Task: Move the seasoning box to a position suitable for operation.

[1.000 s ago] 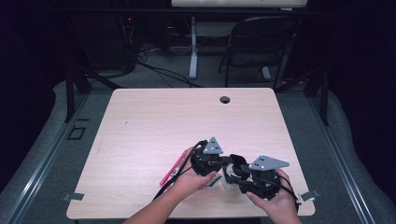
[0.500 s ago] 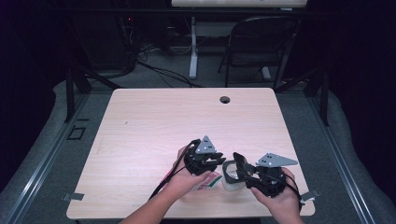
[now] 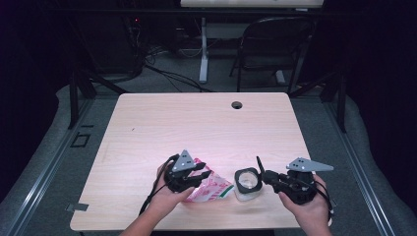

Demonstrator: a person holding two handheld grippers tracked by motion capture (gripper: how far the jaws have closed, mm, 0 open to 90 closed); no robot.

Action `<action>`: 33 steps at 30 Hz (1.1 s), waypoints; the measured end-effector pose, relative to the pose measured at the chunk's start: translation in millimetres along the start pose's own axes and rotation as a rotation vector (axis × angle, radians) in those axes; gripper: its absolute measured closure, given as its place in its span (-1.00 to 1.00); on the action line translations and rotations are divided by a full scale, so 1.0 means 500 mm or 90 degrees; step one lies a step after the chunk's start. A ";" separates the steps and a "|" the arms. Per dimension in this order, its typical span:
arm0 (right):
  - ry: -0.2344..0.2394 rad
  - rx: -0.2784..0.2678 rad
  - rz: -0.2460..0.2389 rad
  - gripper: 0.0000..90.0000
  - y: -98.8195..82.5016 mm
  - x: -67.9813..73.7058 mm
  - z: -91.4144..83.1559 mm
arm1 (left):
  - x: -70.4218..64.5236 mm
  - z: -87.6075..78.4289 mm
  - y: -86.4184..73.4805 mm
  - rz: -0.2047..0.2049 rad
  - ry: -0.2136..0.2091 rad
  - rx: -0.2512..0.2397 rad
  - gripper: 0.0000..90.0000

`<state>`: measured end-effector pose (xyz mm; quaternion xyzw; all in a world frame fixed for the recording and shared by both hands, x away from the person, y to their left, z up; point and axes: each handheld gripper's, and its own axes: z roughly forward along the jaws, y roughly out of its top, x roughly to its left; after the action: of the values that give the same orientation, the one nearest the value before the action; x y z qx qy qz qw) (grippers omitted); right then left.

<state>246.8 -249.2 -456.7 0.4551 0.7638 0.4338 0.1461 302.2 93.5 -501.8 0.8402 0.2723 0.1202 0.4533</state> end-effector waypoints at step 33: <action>-0.005 -0.002 0.064 0.79 -0.039 -0.077 0.059 | 0.038 -0.054 -0.107 -0.043 0.043 0.000 0.27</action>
<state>274.9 -269.6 -495.8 0.4940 0.7389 0.4400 0.1279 287.3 146.8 -531.7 0.8261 0.3156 0.1333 0.4475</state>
